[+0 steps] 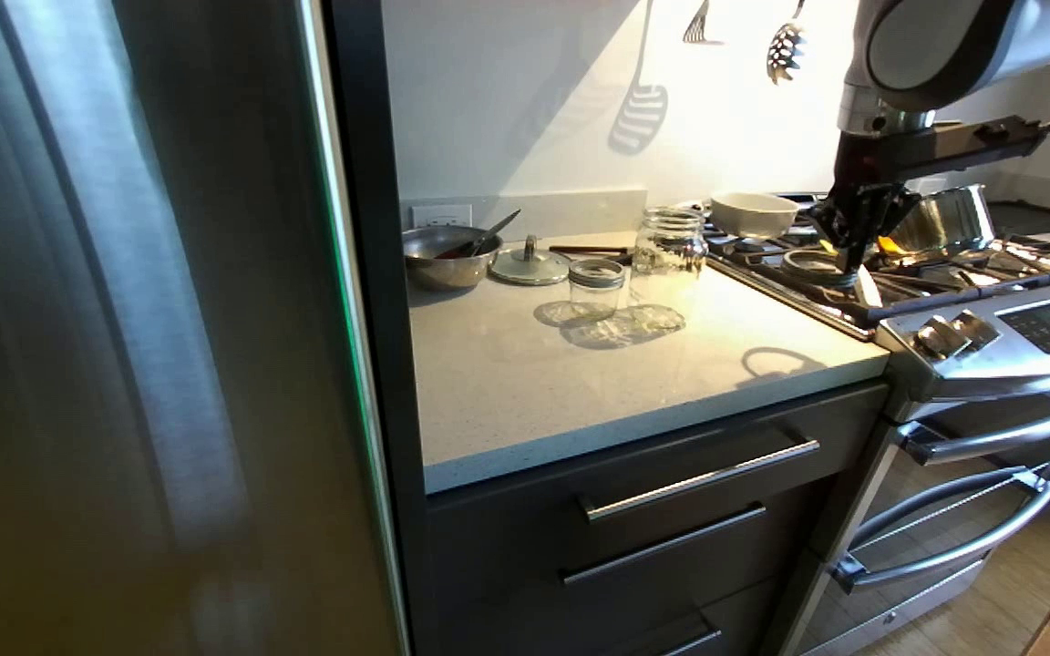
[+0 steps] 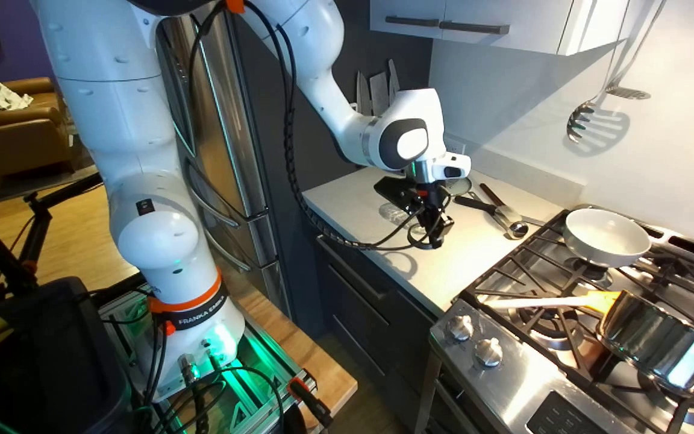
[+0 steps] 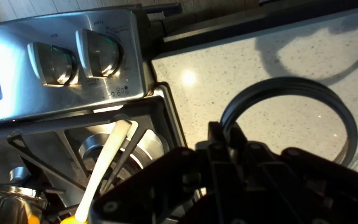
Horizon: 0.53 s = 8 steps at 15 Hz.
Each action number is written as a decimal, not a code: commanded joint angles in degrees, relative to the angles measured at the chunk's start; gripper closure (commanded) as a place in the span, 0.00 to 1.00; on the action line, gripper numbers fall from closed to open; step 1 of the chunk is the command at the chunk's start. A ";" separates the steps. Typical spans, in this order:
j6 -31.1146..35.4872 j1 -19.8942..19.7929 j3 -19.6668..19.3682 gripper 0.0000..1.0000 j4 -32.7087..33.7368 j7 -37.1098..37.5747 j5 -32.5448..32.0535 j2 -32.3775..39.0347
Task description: Remove the lids from the big and small jug
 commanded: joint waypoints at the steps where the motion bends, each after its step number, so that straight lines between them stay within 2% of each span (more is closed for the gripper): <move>1: 9.95 -0.62 -2.87 0.98 0.50 -0.53 -1.14 6.21; 4: 13.21 0.21 -4.74 0.98 2.57 -1.40 0.98 10.97; 6: 14.09 0.25 -4.60 0.98 3.82 -2.48 3.85 13.49; 8: 14.49 -1.74 -1.62 0.98 4.92 -6.07 9.82 15.49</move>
